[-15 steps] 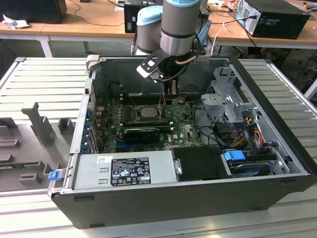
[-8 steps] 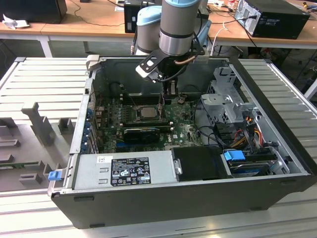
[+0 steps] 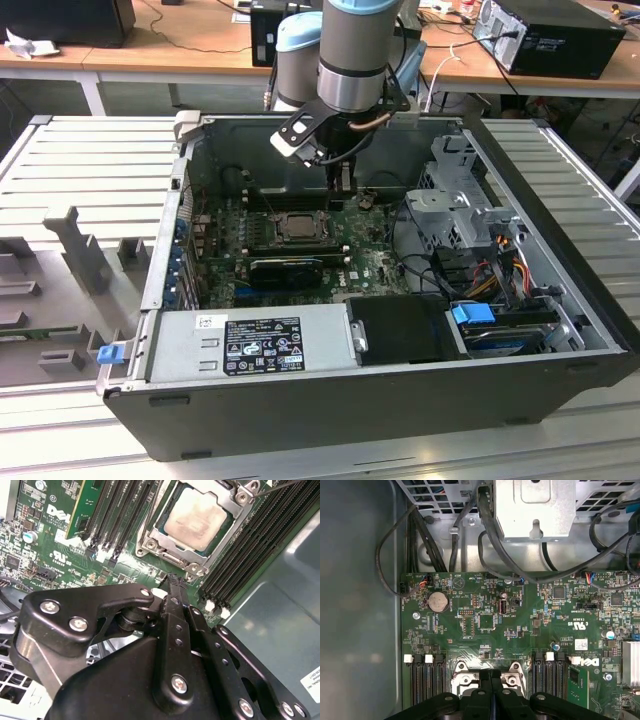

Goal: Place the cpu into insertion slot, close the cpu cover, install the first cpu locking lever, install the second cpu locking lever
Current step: 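Close the cpu cover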

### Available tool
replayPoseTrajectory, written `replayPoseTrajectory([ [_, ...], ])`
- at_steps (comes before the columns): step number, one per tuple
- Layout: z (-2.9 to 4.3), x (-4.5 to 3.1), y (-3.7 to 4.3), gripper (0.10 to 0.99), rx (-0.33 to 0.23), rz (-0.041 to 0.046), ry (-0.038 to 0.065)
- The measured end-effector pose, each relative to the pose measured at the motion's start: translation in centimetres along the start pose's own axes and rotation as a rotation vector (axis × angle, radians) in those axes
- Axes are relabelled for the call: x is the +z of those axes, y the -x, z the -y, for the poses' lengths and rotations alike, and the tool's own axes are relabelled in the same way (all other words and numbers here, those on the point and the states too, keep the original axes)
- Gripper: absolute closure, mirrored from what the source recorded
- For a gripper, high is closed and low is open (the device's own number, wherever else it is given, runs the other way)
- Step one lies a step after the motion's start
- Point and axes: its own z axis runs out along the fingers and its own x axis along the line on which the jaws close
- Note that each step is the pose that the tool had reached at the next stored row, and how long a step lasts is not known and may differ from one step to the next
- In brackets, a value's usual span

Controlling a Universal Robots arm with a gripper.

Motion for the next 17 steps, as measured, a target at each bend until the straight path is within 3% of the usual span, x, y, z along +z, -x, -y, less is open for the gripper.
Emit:
replayPoseTrajectory([
  [17,0.52,0.00,0.01,0.980,0.000,0.0000,0.000],
])
